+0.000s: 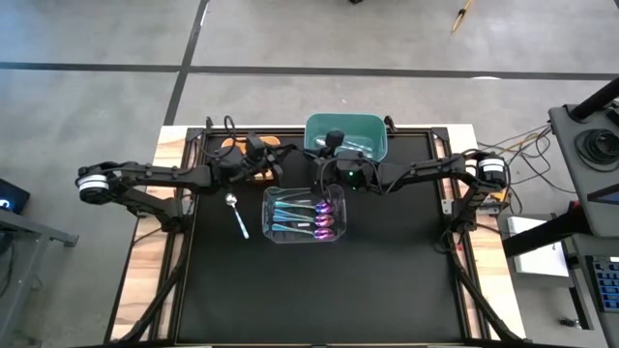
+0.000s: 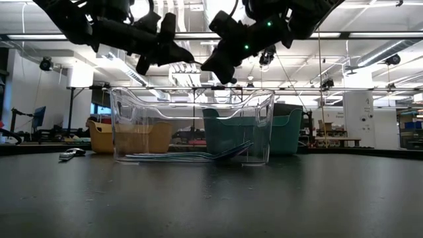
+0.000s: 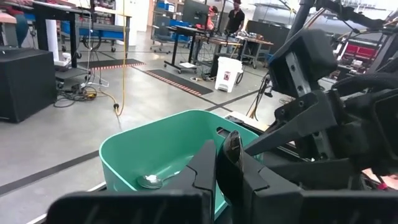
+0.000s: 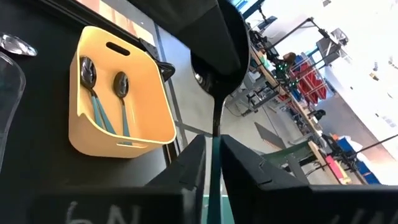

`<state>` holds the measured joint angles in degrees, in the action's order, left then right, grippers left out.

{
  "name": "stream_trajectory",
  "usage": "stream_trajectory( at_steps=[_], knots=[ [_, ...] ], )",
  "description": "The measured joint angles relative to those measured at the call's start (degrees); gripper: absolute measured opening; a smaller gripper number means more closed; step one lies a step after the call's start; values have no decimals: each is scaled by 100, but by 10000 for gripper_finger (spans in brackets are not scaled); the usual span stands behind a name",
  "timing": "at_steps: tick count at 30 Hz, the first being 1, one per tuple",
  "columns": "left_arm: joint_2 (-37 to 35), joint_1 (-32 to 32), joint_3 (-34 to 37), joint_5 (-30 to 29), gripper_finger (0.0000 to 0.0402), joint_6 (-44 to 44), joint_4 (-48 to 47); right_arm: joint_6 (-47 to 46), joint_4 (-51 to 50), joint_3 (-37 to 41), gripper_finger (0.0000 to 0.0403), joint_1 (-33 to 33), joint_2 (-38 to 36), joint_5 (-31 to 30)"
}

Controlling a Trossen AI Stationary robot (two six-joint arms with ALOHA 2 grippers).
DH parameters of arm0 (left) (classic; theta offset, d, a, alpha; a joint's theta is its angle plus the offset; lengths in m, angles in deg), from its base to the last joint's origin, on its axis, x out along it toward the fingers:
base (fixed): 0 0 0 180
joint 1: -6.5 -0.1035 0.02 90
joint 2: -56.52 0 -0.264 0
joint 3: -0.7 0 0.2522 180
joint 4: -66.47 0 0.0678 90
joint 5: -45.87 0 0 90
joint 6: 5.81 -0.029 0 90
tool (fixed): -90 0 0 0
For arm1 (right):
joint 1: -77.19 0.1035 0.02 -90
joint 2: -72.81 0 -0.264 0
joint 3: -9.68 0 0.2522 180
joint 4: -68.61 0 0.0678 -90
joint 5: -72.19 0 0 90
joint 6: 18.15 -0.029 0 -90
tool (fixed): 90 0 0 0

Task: Sort silverware by color (type)
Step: Put the blue spoon into the yellow bin

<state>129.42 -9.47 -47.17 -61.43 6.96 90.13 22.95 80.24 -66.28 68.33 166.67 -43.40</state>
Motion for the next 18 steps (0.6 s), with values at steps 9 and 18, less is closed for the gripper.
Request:
stream_trajectory(
  at_steps=[9,18],
  knots=[
    [-199,-29,0,-155,1,30,-249,-292,28,2,76,-2,-22,-19],
    [-951,-347,0,-1037,1,147,-1933,-317,64,2,77,-6,-240,-796]
  ],
)
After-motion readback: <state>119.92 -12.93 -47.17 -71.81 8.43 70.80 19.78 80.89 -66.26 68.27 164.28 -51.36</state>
